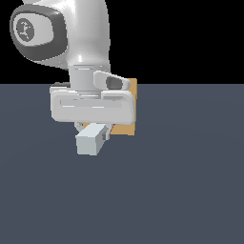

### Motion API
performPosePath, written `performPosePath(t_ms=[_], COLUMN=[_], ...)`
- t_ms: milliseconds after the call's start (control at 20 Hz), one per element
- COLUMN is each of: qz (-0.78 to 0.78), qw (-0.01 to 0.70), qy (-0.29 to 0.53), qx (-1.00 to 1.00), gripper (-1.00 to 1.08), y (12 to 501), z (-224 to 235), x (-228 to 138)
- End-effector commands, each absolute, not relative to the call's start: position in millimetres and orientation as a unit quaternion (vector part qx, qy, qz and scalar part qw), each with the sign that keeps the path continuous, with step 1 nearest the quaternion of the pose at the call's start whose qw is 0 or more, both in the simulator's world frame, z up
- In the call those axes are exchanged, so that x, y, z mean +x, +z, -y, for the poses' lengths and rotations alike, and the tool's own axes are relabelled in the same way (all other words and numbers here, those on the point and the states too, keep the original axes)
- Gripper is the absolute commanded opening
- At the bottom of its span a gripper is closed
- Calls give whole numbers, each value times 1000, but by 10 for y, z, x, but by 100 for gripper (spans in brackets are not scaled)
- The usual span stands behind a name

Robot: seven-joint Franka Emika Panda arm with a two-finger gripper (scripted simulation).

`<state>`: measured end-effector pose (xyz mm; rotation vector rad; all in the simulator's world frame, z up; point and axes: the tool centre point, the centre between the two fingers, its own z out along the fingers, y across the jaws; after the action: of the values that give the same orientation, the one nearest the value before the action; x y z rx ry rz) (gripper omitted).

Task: Insert the peg into the horizontal hole in a box.

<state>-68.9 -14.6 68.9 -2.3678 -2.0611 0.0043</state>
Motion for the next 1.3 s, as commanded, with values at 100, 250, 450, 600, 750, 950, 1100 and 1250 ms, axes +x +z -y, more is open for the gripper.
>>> performPosePath(t_ms=[100,250,450,600,750,950,1100,1250], qz=[657,657,657,657,657,657,657,657], qw=[1,-1,1,1,0,0,0,0], qy=[1,-1,1,1,0,0,0,-1], qx=[-754,-754,-754,-754,-754,-754,-754,-754], gripper=[-100,-100,-100,-100,-100,-100,-100,-100], y=[691,726,707,707,711,714,717,720], z=[142,143,139,87,-30,-286,-540,-749], x=[-691,-665,-679,-673,-660,-630,-597,-566])
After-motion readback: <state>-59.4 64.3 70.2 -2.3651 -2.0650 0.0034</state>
